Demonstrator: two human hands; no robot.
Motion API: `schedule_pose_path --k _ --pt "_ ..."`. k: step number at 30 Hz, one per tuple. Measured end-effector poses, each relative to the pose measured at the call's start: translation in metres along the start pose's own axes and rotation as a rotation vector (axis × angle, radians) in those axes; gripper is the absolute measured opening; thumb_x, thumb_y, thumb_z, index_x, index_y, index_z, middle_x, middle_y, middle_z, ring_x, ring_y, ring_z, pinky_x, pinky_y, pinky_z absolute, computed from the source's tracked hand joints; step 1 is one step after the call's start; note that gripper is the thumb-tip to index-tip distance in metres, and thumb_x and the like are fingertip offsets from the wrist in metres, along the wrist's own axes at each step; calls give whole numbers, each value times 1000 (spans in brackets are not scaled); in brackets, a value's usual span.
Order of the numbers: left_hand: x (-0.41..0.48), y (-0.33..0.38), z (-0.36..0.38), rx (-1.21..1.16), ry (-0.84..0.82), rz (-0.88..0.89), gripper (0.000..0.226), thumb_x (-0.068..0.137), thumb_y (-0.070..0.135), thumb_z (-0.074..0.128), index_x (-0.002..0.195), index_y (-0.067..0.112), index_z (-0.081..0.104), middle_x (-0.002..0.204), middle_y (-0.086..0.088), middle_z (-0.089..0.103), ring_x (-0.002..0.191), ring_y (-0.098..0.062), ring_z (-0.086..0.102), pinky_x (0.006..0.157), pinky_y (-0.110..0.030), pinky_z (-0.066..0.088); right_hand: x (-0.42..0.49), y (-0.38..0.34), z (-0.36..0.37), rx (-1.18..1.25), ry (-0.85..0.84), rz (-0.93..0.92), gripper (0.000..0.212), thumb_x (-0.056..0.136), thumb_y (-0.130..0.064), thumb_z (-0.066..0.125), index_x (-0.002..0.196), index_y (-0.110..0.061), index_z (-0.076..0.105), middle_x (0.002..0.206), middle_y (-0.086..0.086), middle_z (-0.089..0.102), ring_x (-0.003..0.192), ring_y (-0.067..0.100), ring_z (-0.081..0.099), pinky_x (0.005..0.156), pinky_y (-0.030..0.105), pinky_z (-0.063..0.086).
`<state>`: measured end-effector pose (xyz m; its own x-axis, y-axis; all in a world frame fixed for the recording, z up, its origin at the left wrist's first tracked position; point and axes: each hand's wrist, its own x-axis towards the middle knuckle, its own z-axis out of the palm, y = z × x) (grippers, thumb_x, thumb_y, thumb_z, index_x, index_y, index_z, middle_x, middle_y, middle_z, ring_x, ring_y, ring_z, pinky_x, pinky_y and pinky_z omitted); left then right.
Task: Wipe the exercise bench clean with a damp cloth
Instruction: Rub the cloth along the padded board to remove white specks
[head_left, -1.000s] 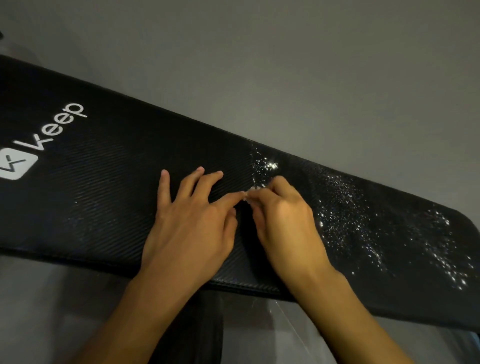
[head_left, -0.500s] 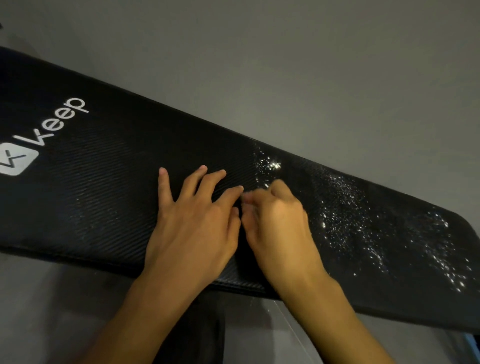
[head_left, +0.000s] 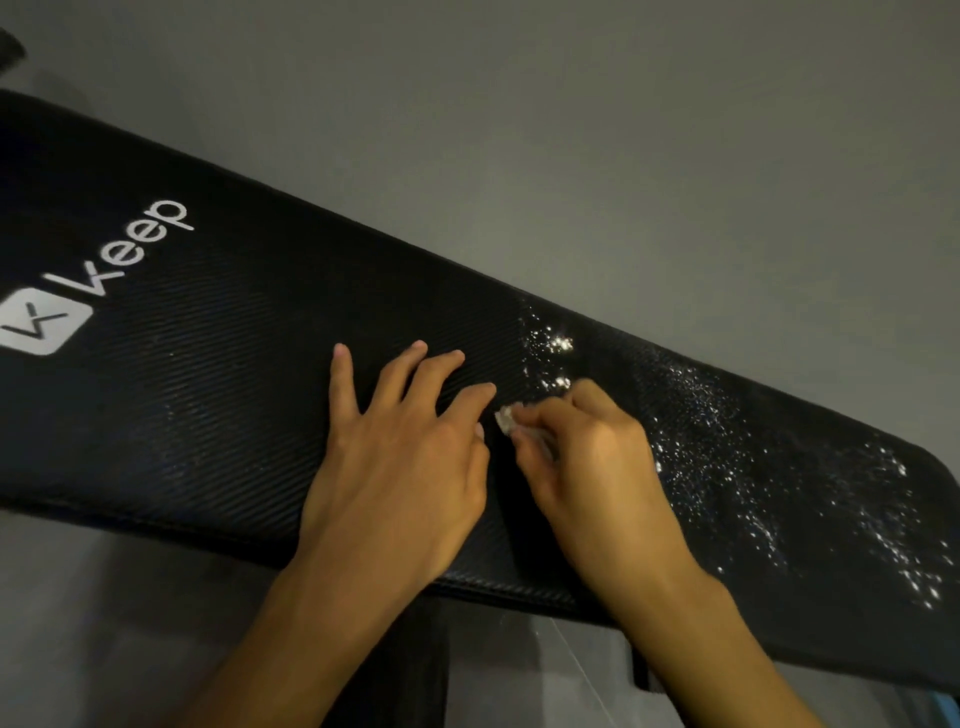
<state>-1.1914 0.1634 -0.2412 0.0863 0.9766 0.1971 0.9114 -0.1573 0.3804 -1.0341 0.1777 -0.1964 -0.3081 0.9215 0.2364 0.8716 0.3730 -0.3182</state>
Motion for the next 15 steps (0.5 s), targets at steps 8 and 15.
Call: schedule_pose_path --k 8,15 --pt "0 -1 -2 10 -23 -1 49 97 44 34 138 33 60 152 -1 51 148 -24 38 121 -69 15 32 8 10 -9 47 5 22 95 -17 66 116 -14 72 99 -2 54 79 7 58 74 24 55" --pt "0 -2 0 3 -20 -3 49 97 43 34 137 32 61 151 0 53 147 -23 40 120 -69 19 31 14 4 -80 27 -21 17 97 -21 63 105 -11 74 95 1 56 73 16 61 66 34 56"
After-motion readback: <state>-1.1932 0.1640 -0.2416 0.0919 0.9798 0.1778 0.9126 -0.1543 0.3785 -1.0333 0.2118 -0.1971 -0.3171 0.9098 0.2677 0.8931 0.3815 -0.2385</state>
